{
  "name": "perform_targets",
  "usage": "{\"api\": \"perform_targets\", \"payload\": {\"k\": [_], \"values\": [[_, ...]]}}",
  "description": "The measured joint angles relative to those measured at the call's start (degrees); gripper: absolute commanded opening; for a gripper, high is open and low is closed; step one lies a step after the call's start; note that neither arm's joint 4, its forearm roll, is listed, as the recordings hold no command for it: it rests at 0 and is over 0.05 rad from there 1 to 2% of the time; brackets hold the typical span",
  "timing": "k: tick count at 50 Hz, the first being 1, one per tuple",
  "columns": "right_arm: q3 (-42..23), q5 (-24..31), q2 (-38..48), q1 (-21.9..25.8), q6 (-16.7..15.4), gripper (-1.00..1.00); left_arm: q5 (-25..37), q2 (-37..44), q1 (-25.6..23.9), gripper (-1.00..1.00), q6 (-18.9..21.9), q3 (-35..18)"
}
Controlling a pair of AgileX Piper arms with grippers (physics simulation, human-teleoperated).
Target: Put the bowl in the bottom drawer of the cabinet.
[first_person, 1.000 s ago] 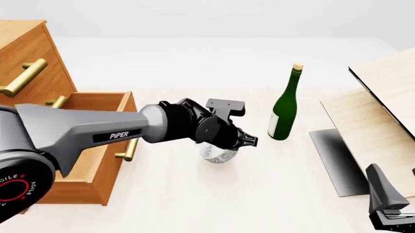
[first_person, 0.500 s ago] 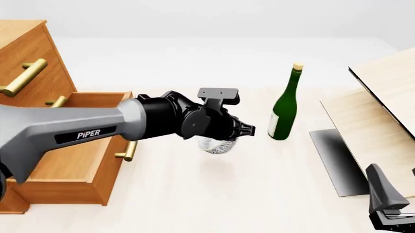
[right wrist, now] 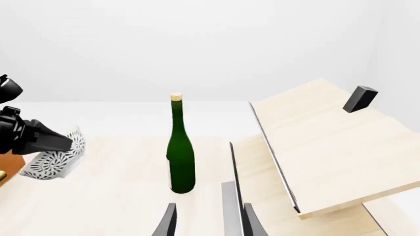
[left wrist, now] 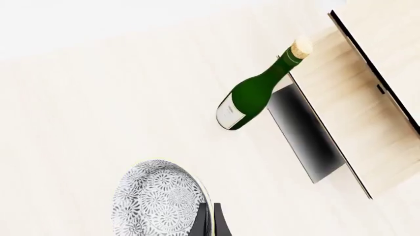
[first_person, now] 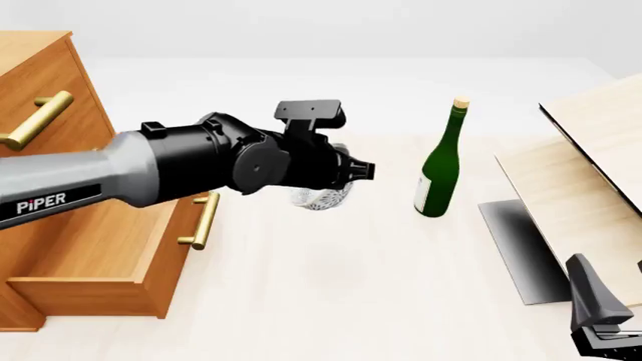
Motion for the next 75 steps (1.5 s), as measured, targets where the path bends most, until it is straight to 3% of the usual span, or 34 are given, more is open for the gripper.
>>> {"api": "perform_targets", "payload": {"k": [26, 75], "values": [[0.0, 0.0, 0.0, 0.0, 0.0, 1.0, -1.4, -11.2, 4.5, -1.0, 2.5, 6.9], [0.0, 0.0, 0.0, 0.0, 0.0, 1.0, -0.6, -29.1, 17.3, -1.0, 5.6, 20.5]]}}
